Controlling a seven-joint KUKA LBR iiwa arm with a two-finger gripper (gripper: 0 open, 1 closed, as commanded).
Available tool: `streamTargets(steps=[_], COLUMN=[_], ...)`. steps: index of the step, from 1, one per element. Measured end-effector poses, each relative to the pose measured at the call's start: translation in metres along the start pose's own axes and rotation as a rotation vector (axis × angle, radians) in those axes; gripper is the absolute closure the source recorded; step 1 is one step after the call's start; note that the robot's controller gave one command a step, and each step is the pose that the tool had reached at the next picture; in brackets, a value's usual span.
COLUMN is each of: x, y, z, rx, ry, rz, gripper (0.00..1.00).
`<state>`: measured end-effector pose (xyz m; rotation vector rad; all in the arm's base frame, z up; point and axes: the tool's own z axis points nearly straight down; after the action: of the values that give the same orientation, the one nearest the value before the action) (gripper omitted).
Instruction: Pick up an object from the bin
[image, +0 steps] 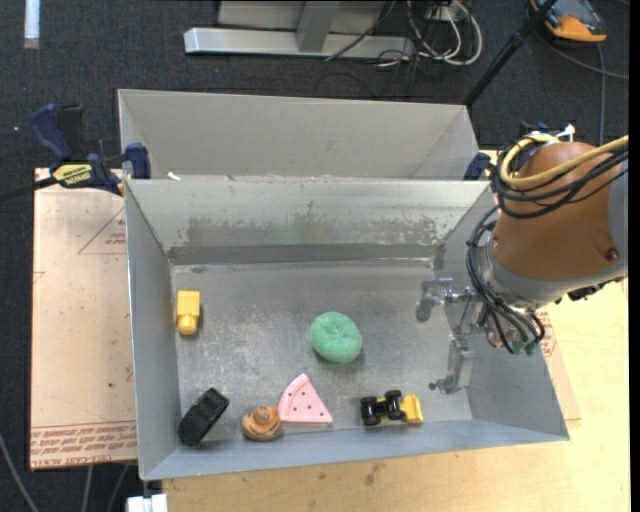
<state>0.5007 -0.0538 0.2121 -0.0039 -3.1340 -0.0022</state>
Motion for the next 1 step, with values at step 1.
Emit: streamTargets(steps=[1], x=[-0.0016], y=[0.0002], z=[-0.0043], rx=[0.001], ry=[-0.008], rz=[-0.002], gripper=[0.0])
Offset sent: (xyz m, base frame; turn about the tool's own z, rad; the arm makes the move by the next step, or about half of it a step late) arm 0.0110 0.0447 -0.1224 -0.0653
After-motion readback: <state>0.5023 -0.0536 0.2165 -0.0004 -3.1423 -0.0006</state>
